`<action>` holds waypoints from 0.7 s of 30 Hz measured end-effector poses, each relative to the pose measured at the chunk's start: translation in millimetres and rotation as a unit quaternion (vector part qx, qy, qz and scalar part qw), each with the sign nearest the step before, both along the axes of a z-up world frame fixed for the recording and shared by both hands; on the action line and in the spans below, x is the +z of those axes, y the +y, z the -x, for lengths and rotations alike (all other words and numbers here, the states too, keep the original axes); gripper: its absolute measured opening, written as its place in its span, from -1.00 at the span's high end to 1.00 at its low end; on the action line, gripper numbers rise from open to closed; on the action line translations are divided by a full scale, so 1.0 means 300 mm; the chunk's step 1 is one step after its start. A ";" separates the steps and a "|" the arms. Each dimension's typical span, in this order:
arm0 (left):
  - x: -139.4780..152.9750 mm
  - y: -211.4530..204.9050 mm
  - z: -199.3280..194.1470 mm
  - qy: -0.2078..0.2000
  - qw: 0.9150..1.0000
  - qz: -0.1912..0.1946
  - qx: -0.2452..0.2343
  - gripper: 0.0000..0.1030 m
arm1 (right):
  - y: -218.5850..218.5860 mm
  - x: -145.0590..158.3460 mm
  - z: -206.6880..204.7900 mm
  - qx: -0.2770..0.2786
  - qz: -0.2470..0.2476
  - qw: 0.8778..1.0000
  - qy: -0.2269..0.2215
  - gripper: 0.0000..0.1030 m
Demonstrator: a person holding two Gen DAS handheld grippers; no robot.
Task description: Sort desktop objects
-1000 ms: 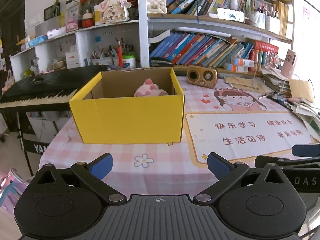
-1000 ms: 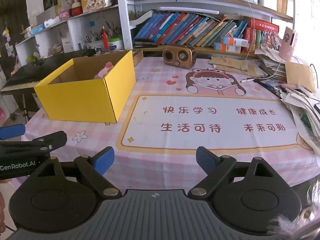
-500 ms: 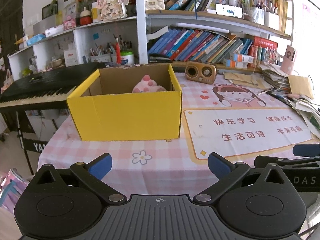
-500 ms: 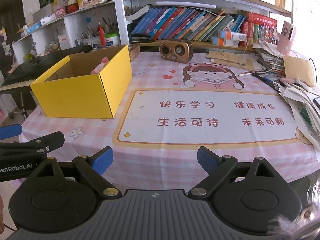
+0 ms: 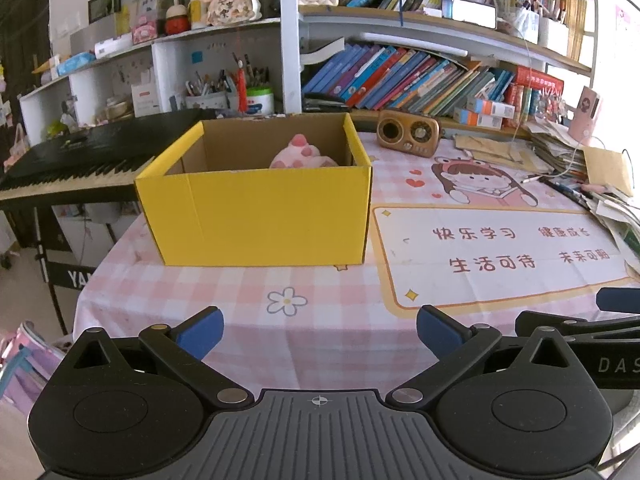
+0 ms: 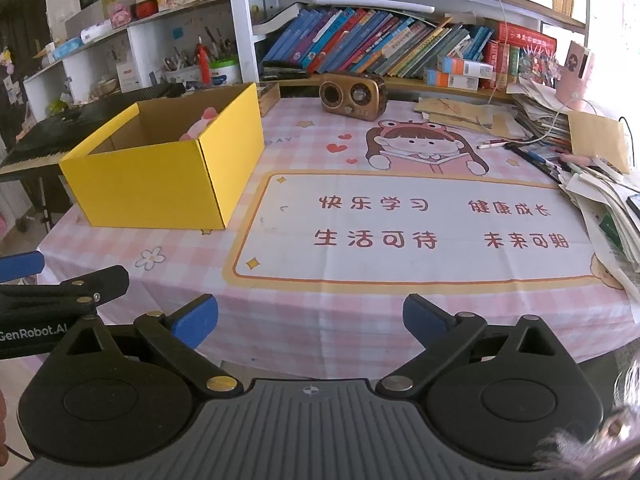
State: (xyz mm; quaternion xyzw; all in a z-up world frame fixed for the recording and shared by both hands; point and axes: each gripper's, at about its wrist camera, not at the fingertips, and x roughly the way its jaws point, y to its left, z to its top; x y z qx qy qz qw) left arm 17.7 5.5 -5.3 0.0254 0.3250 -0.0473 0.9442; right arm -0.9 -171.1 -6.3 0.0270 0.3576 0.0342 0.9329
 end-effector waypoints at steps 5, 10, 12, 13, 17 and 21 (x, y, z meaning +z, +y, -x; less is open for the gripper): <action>-0.003 0.001 -0.002 0.001 1.000 0.000 0.000 -1.00 | -0.004 0.000 -0.002 -0.002 0.000 1.000 0.001 -0.94; -0.004 -0.005 -0.002 -0.001 1.000 -0.003 -0.005 -1.00 | -0.010 -0.003 -0.003 -0.004 0.000 1.000 0.003 -0.95; -0.004 -0.007 -0.003 0.000 1.000 -0.002 -0.005 -1.00 | -0.011 -0.004 -0.003 -0.005 0.000 1.000 0.003 -0.95; -0.004 -0.006 -0.004 0.001 1.000 -0.001 -0.005 -1.00 | -0.012 -0.004 -0.003 -0.005 0.000 1.000 0.003 -0.95; -0.005 -0.005 -0.004 0.001 1.000 -0.001 -0.005 -1.00 | -0.012 -0.005 -0.004 -0.004 0.000 1.000 0.003 -0.95; -0.004 -0.004 -0.004 0.001 1.000 -0.001 -0.005 -1.00 | -0.012 -0.005 -0.004 -0.004 0.000 1.000 0.003 -0.95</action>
